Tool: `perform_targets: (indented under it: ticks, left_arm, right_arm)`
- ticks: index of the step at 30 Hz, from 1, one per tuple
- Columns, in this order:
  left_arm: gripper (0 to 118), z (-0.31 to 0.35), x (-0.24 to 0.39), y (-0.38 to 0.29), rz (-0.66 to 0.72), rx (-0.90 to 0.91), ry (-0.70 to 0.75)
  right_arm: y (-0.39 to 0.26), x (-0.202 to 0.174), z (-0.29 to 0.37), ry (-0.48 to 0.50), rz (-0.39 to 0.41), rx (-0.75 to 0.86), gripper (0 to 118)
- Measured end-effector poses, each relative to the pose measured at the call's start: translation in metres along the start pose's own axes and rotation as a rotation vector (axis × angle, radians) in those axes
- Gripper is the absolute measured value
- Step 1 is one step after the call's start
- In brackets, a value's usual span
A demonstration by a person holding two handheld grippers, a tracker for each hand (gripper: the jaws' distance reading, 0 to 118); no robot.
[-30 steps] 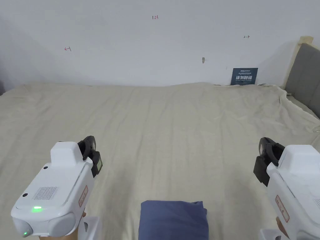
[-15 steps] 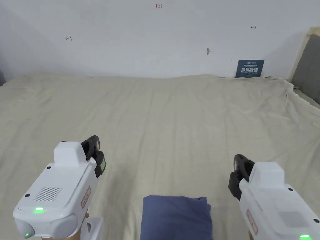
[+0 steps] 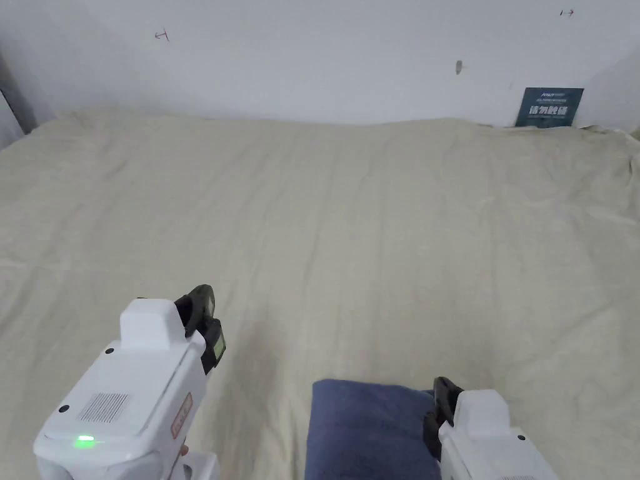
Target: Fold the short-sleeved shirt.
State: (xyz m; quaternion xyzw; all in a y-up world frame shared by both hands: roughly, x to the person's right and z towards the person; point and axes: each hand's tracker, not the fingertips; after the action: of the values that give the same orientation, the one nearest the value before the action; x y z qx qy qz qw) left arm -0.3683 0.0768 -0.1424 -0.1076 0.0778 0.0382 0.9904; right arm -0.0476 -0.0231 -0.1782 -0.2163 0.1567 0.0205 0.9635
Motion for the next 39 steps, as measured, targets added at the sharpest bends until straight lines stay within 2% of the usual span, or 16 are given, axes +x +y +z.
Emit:
perform_targets:
  ticks: [5,13,17,22,25,28,29,30,35,37,39]
  left_arm:
    - [0,-0.003,-0.005,-0.013,0.004,-0.038,0.001]
    - [0,-0.009,-0.002,-0.031,0.016,-0.090,-0.022]
    - [0,-0.011,0.006,-0.044,0.012,-0.140,-0.063]
    - [1,-0.019,0.020,-0.063,0.070,-0.284,-0.186]
    - [17,-0.035,0.026,-0.080,0.194,-0.460,-0.280]
    - [72,-0.056,0.034,-0.101,0.277,-0.666,-0.314]
    - [86,-0.063,0.036,-0.108,0.298,-0.723,-0.336]
    - [92,-0.068,0.038,-0.115,0.306,-0.759,-0.370]
    - [93,-0.093,0.046,-0.134,0.313,-0.874,-0.392]
    - [91,-0.103,0.047,-0.139,0.357,-0.902,-0.422]
    - [82,-0.113,0.048,-0.142,0.397,-0.945,-0.428]
  right_arm:
    - [-0.017,-0.008,-0.015,0.031,0.012,-0.067,0]
    - [-0.036,-0.002,-0.044,-0.027,-0.010,-0.122,0]
    - [-0.054,0.009,-0.061,-0.047,-0.033,-0.168,0]
    - [-0.068,0.008,-0.064,-0.055,-0.010,-0.166,0]
    - [-0.071,0.010,-0.065,-0.055,-0.014,-0.170,0]
    - [-0.073,0.011,-0.065,-0.051,-0.006,-0.170,0]
    - [-0.073,0.012,-0.065,-0.048,-0.006,-0.172,0]
    - [-0.073,0.013,-0.065,-0.045,-0.009,-0.172,0]
    - [-0.073,0.013,-0.064,-0.038,-0.016,-0.179,0]
    - [-0.074,0.015,-0.064,-0.035,-0.018,-0.179,0]
    - [-0.074,0.015,-0.063,-0.032,-0.021,-0.180,0]
